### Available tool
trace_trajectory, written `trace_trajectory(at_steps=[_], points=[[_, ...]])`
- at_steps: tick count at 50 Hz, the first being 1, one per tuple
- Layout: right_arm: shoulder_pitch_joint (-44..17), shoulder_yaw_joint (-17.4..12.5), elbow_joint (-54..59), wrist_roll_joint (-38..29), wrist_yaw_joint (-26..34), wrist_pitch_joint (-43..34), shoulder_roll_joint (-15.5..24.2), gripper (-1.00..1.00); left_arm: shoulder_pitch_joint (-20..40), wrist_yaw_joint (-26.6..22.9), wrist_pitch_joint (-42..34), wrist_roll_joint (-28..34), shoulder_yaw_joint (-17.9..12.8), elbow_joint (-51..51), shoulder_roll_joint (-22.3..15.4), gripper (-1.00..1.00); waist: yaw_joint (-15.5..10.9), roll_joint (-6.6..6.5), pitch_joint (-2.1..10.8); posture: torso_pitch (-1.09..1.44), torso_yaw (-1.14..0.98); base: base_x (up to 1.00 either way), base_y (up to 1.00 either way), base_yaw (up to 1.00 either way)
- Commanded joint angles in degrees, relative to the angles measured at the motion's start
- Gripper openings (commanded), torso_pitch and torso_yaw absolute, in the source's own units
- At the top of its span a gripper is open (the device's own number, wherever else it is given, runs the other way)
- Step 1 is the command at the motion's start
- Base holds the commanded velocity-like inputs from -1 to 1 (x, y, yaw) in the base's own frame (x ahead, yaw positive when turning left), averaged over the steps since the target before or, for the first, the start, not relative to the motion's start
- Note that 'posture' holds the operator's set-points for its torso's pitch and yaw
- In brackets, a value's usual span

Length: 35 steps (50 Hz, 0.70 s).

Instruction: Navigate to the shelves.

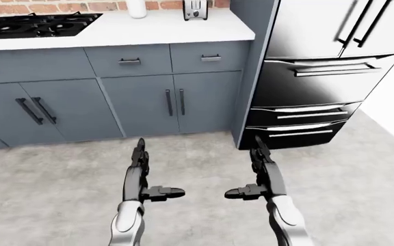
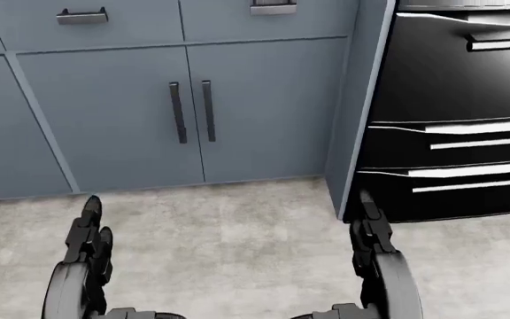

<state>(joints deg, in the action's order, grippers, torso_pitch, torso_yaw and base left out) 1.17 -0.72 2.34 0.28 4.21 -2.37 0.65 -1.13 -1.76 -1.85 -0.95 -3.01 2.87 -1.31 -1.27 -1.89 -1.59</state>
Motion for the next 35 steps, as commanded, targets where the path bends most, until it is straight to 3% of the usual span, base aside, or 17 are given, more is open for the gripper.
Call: trace_trajectory(at_steps=[1, 5, 7, 8, 9, 10, 12, 15, 17, 27, 35], points=[[-1.3, -0.9, -2.7, 0.1, -0.4, 2.5, 0.4, 1.00, 1.3, -0.4, 2.0, -0.1, 0.8, -2.6, 0.2, 1.00, 0.3, 0.16, 0.75, 0.00, 0.00, 0.00, 0.00, 0.22], [-1.2, -0.9, -2.8, 0.2, -0.3, 2.5, 0.4, 1.00, 1.3, -0.4, 2.0, -0.1, 0.8, -2.6, 0.2, 1.00, 0.7, 2.72, 0.42, 0.00, 0.00, 0.00, 0.00, 0.21], [-1.3, -1.0, -2.5, 0.2, -0.4, 2.6, 0.4, 1.00, 1.3, -0.4, 2.0, -0.1, 0.8, -2.6, 0.2, 1.00, 0.8, 5.19, 0.66, 0.00, 0.00, 0.00, 0.00, 0.20], [-1.3, -1.0, -2.5, 0.3, -0.4, 2.6, 0.4, 1.00, 1.3, -0.4, 2.0, -0.1, 0.8, -2.6, 0.2, 1.00, 1.0, 7.25, 1.37, 0.00, 0.00, 0.00, 0.00, 0.20], [-1.2, -1.0, -2.9, 0.3, -0.4, 2.3, 0.4, 1.00, 1.3, -0.4, 2.0, -0.1, 0.8, -2.6, 0.2, 1.00, 1.7, 5.15, 0.91, 0.00, 0.00, 0.00, 0.00, 0.11], [-1.2, -1.0, -2.9, 0.3, -0.4, 2.3, 0.4, 1.00, 1.3, -0.4, 2.0, -0.1, 0.8, -2.6, 0.2, 1.00, 1.5, 5.05, -0.57, 0.00, 0.00, 0.00, 0.00, 0.00], [-1.3, -1.1, -3.0, 0.5, -0.4, 2.1, 0.4, 1.00, 1.3, -0.4, 2.0, -0.1, 0.8, -2.6, 0.2, 1.00, 1.3, 3.96, 0.67, 0.00, 0.00, 0.00, 0.00, 0.00], [-1.2, -1.1, -3.5, 0.7, -0.5, 1.6, 0.4, 1.00, 1.3, -0.4, 2.0, -0.1, 0.8, -2.6, 0.2, 1.00, 1.6, 1.51, 1.21, 0.00, 0.00, 0.00, 0.00, 0.00], [-1.3, -1.2, -3.2, 0.8, -0.5, 1.7, 0.4, 1.00, 1.3, -0.4, 2.0, -0.1, 0.8, -2.6, 0.2, 1.00, 1.6, 1.71, 0.81, 0.00, 0.00, 0.00, 0.00, 0.00], [-1.4, -1.1, -2.7, 0.5, -0.6, 2.3, 0.5, 1.00, 1.3, -0.4, 2.0, -0.1, 0.8, -2.6, 0.2, 1.00, 1.2, 2.17, 2.01, 0.00, 0.00, 0.00, 0.00, 0.00], [-1.2, -0.9, -3.1, 0.3, -0.5, 2.2, 0.5, 1.00, 1.3, -0.4, 2.0, -0.1, 0.8, -2.6, 0.2, 1.00, 1.2, 2.21, 2.09, 0.00, 0.00, 0.01, 0.00, 0.00]])
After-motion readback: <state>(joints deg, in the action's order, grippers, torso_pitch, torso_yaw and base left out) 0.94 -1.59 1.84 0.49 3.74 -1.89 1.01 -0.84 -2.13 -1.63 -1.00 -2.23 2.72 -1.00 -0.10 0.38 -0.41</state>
